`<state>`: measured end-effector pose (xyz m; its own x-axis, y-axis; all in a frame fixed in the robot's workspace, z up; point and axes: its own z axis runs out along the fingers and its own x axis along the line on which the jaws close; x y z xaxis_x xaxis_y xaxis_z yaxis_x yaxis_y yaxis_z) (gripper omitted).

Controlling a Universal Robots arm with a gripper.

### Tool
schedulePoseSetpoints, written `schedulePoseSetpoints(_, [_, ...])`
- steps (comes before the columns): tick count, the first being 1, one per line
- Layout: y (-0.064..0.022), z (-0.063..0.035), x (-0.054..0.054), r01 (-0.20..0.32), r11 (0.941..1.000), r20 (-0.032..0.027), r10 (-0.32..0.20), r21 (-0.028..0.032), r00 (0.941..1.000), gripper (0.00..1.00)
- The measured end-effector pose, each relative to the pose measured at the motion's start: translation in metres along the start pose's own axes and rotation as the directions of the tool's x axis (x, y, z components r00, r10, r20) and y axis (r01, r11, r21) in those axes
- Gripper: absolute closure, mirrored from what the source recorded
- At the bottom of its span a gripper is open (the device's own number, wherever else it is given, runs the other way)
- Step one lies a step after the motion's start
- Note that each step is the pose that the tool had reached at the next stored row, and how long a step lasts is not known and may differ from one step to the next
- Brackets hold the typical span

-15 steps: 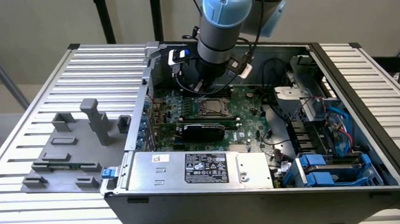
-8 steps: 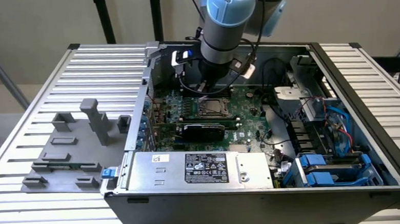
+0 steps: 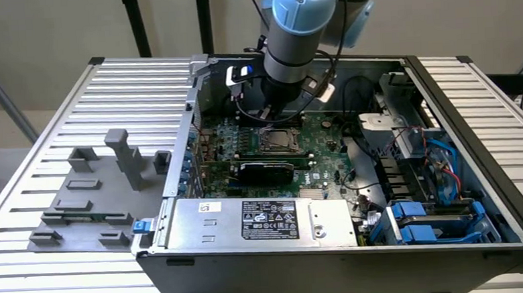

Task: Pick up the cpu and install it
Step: 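Install the first cpu locking lever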

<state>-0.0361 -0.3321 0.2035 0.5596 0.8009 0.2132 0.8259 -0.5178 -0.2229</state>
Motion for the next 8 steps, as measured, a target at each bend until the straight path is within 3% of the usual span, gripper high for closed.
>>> schedulePoseSetpoints(8, [-0.001, 0.0013, 0.0023, 0.0, 1.0, 0.0023, 0.0, -0.0017, 1.0, 0.89])
